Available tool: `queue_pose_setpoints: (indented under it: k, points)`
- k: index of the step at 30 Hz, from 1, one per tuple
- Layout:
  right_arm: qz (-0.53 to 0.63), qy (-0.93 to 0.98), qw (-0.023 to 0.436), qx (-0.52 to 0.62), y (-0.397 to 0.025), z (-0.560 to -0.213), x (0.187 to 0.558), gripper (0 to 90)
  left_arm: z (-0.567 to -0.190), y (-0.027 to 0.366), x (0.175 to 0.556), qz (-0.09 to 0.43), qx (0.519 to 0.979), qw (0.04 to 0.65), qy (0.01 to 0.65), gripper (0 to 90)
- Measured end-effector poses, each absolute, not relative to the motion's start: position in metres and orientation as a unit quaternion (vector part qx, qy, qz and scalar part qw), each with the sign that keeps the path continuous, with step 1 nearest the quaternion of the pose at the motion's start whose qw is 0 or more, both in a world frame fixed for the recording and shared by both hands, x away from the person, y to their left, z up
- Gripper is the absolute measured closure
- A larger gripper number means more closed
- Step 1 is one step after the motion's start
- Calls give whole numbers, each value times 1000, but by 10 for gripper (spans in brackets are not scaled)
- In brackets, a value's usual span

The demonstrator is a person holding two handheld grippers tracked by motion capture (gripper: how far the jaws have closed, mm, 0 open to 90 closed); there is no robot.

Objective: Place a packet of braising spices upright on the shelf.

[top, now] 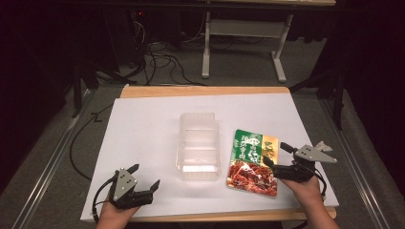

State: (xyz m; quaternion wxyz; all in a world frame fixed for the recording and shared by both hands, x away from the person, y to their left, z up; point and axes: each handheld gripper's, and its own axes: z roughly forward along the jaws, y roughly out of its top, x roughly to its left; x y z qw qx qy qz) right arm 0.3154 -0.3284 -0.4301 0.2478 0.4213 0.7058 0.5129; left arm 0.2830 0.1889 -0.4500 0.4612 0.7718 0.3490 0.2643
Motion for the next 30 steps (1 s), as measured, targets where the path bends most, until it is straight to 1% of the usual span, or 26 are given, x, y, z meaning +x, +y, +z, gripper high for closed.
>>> queue_pose_setpoints:
  k: [5,16,30]
  points:
    - [506,707,251,425,-333,-431,314,103,-449,186,287,262,768,466,352,128]
    - [505,703,256,431,-342,-431,308,128,-450,178,292,257,774,466,343,128]
    - [483,694,265,464,-350,-437,322,138,-451,181,292,251,771,470,348,127]
